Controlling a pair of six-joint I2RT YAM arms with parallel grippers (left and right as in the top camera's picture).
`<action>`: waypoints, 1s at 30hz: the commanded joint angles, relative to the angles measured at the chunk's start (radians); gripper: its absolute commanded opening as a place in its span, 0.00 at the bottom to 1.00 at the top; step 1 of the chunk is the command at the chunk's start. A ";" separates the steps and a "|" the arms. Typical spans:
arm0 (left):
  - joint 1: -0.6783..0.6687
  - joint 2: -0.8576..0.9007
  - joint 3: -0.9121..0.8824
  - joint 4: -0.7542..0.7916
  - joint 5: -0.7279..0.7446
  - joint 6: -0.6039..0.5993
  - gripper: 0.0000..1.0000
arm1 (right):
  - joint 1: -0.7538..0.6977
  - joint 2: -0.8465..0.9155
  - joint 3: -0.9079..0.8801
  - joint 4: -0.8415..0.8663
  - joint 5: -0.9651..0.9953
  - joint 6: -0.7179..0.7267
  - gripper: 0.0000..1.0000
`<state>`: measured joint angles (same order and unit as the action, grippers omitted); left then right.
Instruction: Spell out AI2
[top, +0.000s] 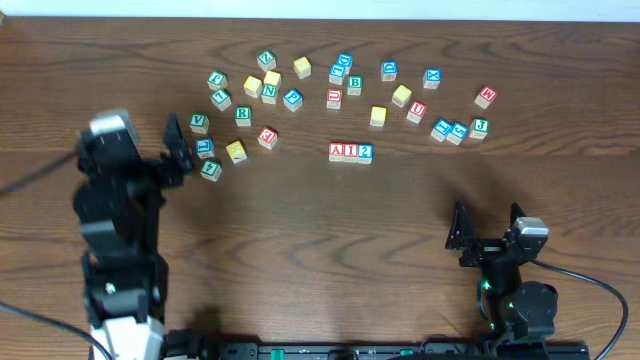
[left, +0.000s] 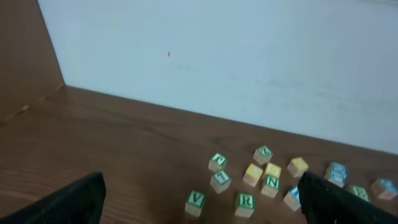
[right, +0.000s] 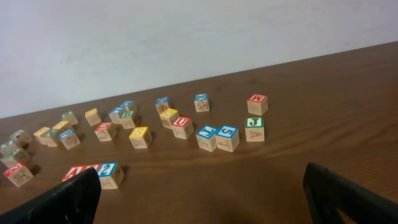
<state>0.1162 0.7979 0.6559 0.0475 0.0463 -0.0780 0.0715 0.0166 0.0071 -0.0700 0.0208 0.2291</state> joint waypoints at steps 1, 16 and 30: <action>-0.001 -0.113 -0.130 0.031 0.006 0.026 0.97 | 0.008 -0.010 -0.002 -0.003 -0.002 -0.010 0.99; -0.001 -0.607 -0.614 0.073 0.006 0.026 0.97 | 0.008 -0.010 -0.002 -0.003 -0.002 -0.010 0.99; -0.001 -0.797 -0.652 -0.113 0.002 0.044 0.97 | 0.008 -0.010 -0.002 -0.003 -0.002 -0.010 0.99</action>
<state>0.1162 0.0387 0.0116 -0.0193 0.0532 -0.0479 0.0715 0.0166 0.0071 -0.0700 0.0208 0.2291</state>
